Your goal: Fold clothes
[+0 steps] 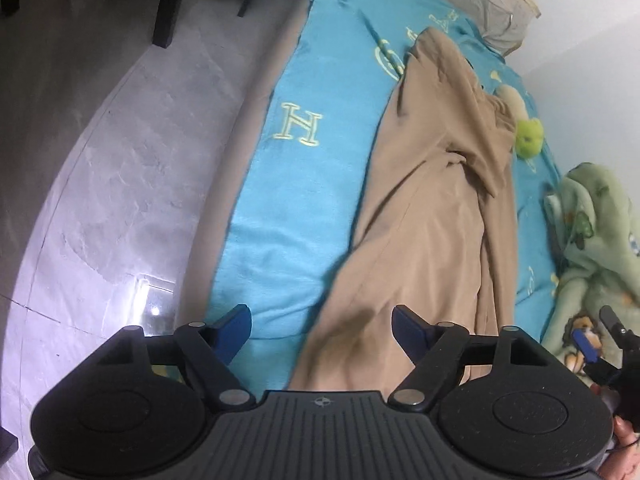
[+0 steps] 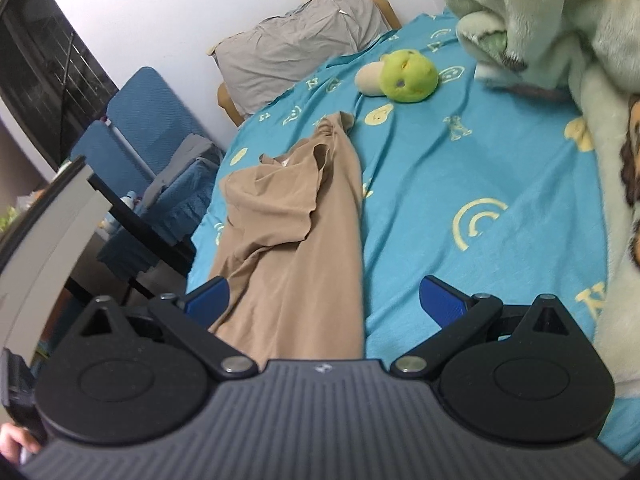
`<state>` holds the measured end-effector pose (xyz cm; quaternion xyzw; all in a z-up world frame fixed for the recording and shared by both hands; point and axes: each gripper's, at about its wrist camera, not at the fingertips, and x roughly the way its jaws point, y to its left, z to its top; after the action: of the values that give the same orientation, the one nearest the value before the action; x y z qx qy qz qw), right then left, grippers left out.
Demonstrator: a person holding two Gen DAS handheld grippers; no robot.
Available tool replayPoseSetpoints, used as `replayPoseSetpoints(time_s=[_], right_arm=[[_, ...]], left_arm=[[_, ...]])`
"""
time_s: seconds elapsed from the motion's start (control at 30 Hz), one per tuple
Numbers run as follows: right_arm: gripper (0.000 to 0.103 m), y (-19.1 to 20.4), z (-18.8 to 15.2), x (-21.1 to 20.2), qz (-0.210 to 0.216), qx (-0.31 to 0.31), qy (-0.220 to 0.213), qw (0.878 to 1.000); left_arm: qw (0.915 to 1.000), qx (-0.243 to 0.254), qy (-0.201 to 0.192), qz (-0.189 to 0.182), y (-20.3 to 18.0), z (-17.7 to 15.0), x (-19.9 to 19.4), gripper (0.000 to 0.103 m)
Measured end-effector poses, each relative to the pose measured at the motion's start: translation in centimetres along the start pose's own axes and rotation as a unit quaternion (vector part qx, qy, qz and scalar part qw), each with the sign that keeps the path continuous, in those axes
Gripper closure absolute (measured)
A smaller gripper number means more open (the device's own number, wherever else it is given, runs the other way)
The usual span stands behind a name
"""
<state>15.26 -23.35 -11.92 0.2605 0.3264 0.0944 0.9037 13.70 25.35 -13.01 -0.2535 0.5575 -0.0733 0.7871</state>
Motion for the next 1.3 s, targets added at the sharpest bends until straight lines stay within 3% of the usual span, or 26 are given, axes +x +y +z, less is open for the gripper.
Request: replayPoseSetpoints(time_s=[0.2, 0.3, 0.37, 0.43, 0.5, 0.6, 0.7, 0.77, 0.87, 0.93, 0.97, 1.0, 1.07, 1.13, 1.23, 1.3], right_arm=[[0.000, 0.1, 0.0, 0.9, -0.014, 0.006, 0.006, 1.000], [0.000, -0.2, 0.1, 1.5, -0.003, 0.023, 0.017, 1.000], [0.000, -0.3, 0.0, 1.7, 0.003, 0.031, 0.023, 0.999], [0.000, -0.4, 0.0, 1.7, 0.004, 0.036, 0.027, 0.999], [0.000, -0.5, -0.1, 1.6, 0.005, 0.041, 0.028, 0.999], [0.000, -0.8, -0.2, 1.5, 0.006, 0.048, 0.032, 0.998], [0.000, -1.1, -0.1, 1.4, 0.010, 0.058, 0.036, 0.998], [0.000, -1.4, 0.0, 1.5, 0.013, 0.066, 0.039, 0.997], [0.000, -1.7, 0.0, 1.7, 0.017, 0.076, 0.046, 0.996], [0.000, -2.0, 0.0, 1.9, 0.019, 0.082, 0.051, 0.995], [0.000, -2.1, 0.0, 1.8, 0.020, 0.085, 0.053, 0.995], [0.000, -2.2, 0.0, 1.8, 0.021, 0.088, 0.054, 0.994], [0.000, -2.6, 0.0, 1.7, 0.023, 0.095, 0.055, 0.994], [0.000, -2.9, 0.1, 1.5, 0.026, 0.105, 0.055, 0.993], [0.000, -3.1, 0.2, 1.7, 0.029, 0.114, 0.057, 0.991], [0.000, -3.0, 0.1, 1.9, 0.030, 0.112, 0.061, 0.991]], left_arm=[[0.9984, 0.054, 0.020, 0.003, -0.4, 0.0, 1.1, 0.042], [0.9941, 0.098, 0.046, 0.008, -2.5, -0.1, 2.8, 0.043], [0.9885, 0.134, 0.061, 0.037, -3.9, -0.2, 3.8, 0.044], [0.9820, 0.159, 0.073, 0.071, -5.1, -0.4, 4.7, 0.056], [0.9770, 0.173, 0.081, 0.095, -6.2, -0.7, 5.2, 0.091], [0.9662, 0.207, 0.065, 0.140, -8.9, -1.6, 4.6, 0.097], [0.9465, 0.238, 0.044, 0.213, -13.0, -3.3, 3.8, 0.098], [0.9363, 0.271, 0.027, 0.221, -16.3, -4.9, 3.0, 0.099], [0.9356, 0.288, 0.015, 0.203, -20.6, -6.6, 2.7, 0.098], [0.9321, 0.312, 0.031, 0.181, -22.6, -7.7, 3.2, 0.096], [0.9316, 0.322, 0.050, 0.160, -23.3, -8.2, 3.6, 0.089], [0.9320, 0.327, 0.069, 0.140, -23.7, -8.6, 4.0, 0.076], [0.9292, 0.344, 0.085, 0.106, -24.0, -9.4, 3.8, 0.061], [0.9234, 0.364, 0.067, 0.102, -23.7, -9.8, 3.0, 0.056], [0.9286, 0.354, 0.036, 0.104, -21.6, -9.3, 1.9, 0.034], [0.9421, 0.316, 0.036, 0.107, -19.4, -8.8, 2.0, 0.029]])
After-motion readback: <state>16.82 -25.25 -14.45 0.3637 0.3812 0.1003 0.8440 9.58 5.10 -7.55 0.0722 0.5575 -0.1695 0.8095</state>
